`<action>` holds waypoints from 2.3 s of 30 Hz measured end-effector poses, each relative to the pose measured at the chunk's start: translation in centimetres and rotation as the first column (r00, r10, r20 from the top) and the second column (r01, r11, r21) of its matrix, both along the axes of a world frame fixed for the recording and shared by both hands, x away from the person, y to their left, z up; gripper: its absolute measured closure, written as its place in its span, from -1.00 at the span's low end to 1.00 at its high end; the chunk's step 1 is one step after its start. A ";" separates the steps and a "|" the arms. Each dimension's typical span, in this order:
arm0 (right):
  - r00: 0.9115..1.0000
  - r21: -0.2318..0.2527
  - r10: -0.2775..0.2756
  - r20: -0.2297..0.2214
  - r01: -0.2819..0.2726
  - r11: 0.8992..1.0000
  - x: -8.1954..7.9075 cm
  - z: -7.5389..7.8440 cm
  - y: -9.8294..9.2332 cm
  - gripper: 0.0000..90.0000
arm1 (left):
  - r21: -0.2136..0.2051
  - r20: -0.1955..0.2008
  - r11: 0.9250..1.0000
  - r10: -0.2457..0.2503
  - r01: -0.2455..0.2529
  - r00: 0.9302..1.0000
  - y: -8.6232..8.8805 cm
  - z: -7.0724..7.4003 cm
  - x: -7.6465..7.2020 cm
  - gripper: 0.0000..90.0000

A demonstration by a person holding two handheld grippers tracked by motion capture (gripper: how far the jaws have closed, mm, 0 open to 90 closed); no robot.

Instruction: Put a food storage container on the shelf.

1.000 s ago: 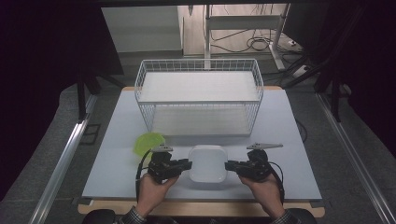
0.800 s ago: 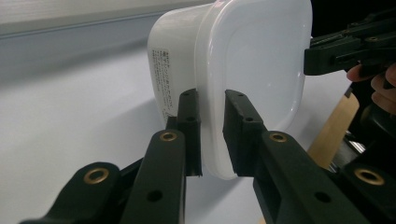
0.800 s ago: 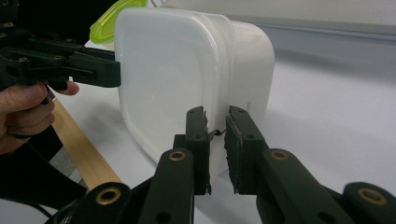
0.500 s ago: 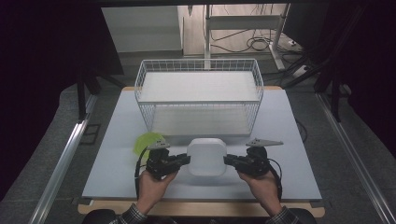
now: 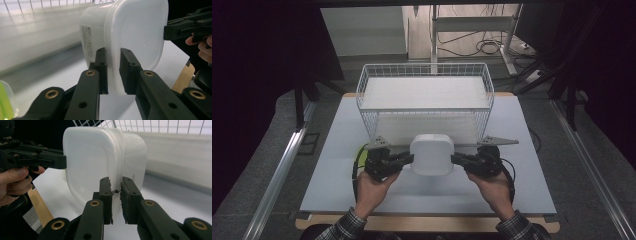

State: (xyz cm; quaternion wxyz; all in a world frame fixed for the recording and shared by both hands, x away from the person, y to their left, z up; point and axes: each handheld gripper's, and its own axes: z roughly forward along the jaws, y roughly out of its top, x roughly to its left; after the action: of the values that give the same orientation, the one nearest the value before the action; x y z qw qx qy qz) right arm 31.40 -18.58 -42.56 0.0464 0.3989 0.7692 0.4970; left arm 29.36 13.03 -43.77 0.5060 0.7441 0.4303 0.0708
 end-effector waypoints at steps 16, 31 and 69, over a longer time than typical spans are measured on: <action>0.997 0.008 0.026 0.076 -0.027 1.000 2.6 4.8 1.3 0.78 | -0.003 0.076 1.000 0.031 -0.031 0.997 1.3 4.7 1.9 0.73; 0.992 0.017 0.019 0.126 -0.021 1.000 5.7 9.5 2.5 0.78 | -0.008 0.101 0.999 0.048 -0.047 0.994 2.2 9.1 5.1 0.73; 0.990 0.068 -0.065 0.125 0.057 0.996 11.5 11.7 3.5 0.38 | -0.112 0.084 0.994 0.018 -0.008 0.996 2.6 11.3 11.6 0.43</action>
State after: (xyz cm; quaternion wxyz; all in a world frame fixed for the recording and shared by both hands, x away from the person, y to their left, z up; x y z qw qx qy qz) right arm 42.90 -15.08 -30.82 0.0977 0.3909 0.7358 0.5443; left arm 40.98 15.64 -32.51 0.5641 0.7082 0.4166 0.0814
